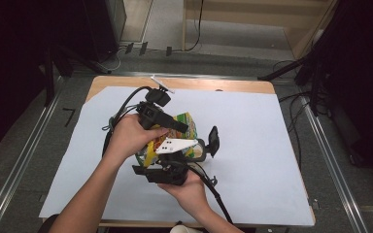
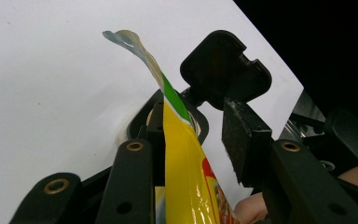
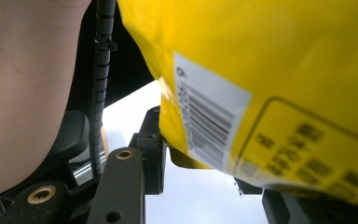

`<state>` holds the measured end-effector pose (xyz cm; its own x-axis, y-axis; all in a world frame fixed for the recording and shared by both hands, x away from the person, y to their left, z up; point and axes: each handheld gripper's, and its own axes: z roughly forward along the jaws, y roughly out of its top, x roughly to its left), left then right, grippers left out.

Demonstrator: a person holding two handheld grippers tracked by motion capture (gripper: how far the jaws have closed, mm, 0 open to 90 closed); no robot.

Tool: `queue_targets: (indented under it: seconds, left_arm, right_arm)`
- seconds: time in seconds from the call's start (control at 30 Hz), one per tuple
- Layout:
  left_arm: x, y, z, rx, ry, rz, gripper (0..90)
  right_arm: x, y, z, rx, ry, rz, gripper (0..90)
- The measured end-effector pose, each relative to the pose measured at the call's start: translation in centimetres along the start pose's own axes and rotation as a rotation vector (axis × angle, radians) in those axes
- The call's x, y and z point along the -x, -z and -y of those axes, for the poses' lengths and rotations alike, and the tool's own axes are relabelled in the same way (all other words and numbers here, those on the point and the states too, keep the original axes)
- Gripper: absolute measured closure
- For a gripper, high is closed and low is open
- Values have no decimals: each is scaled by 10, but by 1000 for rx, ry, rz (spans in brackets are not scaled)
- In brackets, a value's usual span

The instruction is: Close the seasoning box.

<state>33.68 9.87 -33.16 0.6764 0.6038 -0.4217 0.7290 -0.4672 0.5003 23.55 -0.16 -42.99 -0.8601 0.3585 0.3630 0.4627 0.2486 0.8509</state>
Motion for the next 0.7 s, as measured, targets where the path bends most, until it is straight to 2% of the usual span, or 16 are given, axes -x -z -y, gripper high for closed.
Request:
queue_targets:
  seconds: [0.1, 0.7]
  left_arm:
    - [3, -1, -1, -7, -13, -5, 651]
    - [3, -4, -3, -7, -17, 5, 653]
  right_arm:
    - [0, 1, 0, 2, -2, 2, 627]
    - [2, 3, 1, -1, -2, 17, 630]
